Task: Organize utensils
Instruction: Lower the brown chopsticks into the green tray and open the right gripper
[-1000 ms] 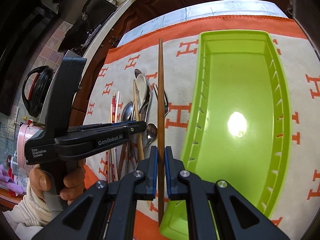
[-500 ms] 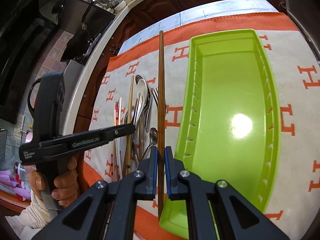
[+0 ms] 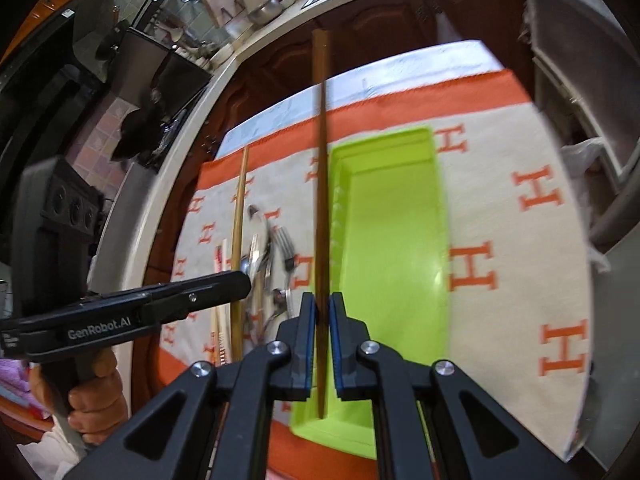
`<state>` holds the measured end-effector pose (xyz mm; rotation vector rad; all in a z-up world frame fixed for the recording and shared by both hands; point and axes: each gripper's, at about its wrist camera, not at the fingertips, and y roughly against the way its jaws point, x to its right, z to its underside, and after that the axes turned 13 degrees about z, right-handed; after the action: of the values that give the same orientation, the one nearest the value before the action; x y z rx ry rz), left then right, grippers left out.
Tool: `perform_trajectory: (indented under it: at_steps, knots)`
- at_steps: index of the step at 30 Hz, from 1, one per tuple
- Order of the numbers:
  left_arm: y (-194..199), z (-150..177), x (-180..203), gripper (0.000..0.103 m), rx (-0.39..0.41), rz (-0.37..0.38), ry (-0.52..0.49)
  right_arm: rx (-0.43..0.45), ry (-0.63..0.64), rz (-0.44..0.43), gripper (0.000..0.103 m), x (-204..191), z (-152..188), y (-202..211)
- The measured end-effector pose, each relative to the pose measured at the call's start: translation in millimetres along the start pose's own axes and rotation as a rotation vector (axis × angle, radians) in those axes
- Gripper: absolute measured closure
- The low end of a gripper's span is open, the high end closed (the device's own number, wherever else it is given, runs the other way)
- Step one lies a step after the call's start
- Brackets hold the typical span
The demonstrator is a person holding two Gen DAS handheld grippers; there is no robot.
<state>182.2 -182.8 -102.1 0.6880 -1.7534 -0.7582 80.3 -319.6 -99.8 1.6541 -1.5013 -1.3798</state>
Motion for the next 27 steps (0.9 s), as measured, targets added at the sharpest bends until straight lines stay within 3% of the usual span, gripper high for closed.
perform_trajectory:
  at_steps: [7,13,15,19,22,27]
  knots:
    - [-54,-7,-17,0.099,-0.049,-0.06,0.008,-0.116,0.02,0.111,0.096,6,2,-33]
    - [-69,3,-25,0.093,-0.09,-0.103,-0.028,-0.195,0.021,0.203,0.092,15,4,-67]
    - [-66,6,-27,0.076,-0.093,-0.118,-0.035,-0.204,0.007,0.205,0.086,17,4,-72]
    - [-52,17,-23,0.073,-0.079,-0.108,-0.061,-0.191,0.013,0.194,0.077,12,7,-71]
    - [-32,25,-17,0.059,-0.03,-0.144,-0.099,-0.185,0.01,0.191,0.076,7,9,-70]
    - [-5,34,-13,0.058,0.022,-0.161,-0.131,-0.164,-0.01,0.178,0.076,2,13,-64]
